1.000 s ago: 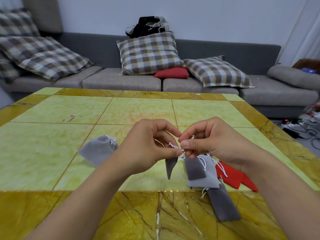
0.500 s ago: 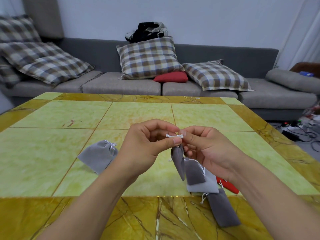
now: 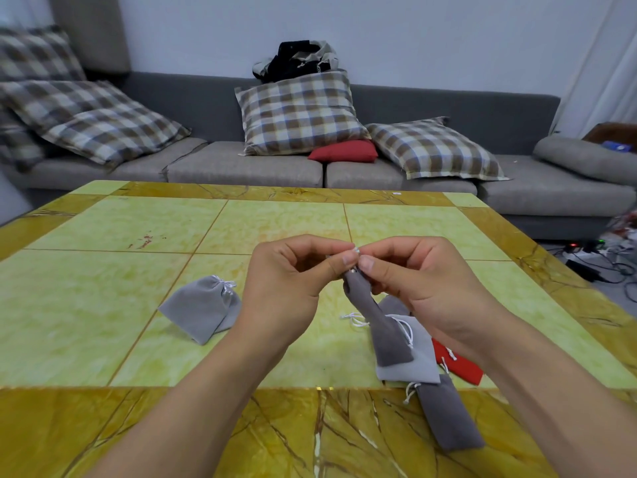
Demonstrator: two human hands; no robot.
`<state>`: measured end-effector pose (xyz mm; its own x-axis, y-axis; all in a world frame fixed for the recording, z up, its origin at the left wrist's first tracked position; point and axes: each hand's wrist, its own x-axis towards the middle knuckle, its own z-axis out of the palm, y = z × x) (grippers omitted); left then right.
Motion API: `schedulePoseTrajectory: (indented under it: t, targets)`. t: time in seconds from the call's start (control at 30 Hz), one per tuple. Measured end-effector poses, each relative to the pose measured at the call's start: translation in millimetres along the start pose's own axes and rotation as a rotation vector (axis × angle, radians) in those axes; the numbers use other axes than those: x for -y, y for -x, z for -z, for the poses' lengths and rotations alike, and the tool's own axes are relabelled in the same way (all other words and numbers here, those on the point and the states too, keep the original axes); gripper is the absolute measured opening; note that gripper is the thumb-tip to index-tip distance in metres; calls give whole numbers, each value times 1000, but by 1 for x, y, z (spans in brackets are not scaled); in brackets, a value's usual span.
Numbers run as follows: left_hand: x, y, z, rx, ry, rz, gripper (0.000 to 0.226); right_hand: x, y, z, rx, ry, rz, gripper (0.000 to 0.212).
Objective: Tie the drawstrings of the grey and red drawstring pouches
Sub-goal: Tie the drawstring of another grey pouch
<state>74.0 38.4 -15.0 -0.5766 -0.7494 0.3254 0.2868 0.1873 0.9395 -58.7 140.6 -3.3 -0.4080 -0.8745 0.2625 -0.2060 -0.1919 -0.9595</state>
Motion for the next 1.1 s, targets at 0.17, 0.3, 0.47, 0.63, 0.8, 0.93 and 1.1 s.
schedulePoseTrajectory:
  t: [0.17, 0.3, 0.47, 0.63, 0.8, 0.93, 1.1]
  targets:
    - [0, 1, -3, -17, 87, 118, 6, -1, 2, -7, -47, -10, 22, 10]
    - [-2, -1, -1, 18, 162, 198, 12, -4, 2, -8, -63, -86, -15, 11]
    - [-4, 0, 2, 78, 127, 164, 17, -2, 3, -5, -7, -224, -110, 9]
    - [2, 2, -2, 7, 94, 122, 10, -1, 2, -2, 18, -55, -81, 28]
    - [2, 1, 0, 89, 159, 207, 26, -5, 1, 4, 103, -151, -176, 30]
    - [0, 0, 2, 148, 165, 165, 28, -2, 2, 5, 193, -267, -259, 19]
    - [-3, 1, 3, 153, 77, 58, 19, 0, 3, 4, 240, -301, -308, 24]
